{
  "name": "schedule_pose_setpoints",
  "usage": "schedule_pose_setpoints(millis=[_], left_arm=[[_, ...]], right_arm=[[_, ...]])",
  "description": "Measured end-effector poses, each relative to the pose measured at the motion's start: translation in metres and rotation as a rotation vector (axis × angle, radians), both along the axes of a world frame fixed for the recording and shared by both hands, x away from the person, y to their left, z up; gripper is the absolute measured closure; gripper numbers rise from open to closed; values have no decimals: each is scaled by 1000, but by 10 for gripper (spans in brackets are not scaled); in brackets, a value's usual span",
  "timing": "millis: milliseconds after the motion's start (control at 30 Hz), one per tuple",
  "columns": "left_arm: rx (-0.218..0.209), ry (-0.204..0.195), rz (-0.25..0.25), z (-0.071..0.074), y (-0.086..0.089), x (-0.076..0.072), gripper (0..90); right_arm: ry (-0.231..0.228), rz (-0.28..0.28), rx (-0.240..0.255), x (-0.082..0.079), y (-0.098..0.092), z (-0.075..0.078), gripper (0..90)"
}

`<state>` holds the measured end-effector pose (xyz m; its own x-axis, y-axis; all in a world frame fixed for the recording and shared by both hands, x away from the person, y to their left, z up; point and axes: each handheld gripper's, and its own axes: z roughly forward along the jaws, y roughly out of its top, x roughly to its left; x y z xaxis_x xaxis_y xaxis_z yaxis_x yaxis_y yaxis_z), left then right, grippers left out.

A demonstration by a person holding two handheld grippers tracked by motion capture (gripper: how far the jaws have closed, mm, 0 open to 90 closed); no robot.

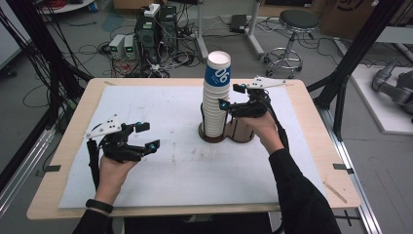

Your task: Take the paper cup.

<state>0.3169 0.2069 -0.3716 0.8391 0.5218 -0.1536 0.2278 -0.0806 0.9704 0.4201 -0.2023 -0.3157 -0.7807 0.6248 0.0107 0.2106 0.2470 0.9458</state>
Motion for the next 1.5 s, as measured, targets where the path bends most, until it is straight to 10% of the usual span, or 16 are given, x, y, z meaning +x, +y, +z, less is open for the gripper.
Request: schedule_pose_setpoints(millis=[900, 1500], left_arm=[[-5, 6, -23, 2, -8, 0, 167], [3, -63, -35, 70, -56, 34, 149]], right_arm=[[8, 24, -9, 13, 20, 0, 136], [-7, 19, -25, 10, 18, 1, 142]])
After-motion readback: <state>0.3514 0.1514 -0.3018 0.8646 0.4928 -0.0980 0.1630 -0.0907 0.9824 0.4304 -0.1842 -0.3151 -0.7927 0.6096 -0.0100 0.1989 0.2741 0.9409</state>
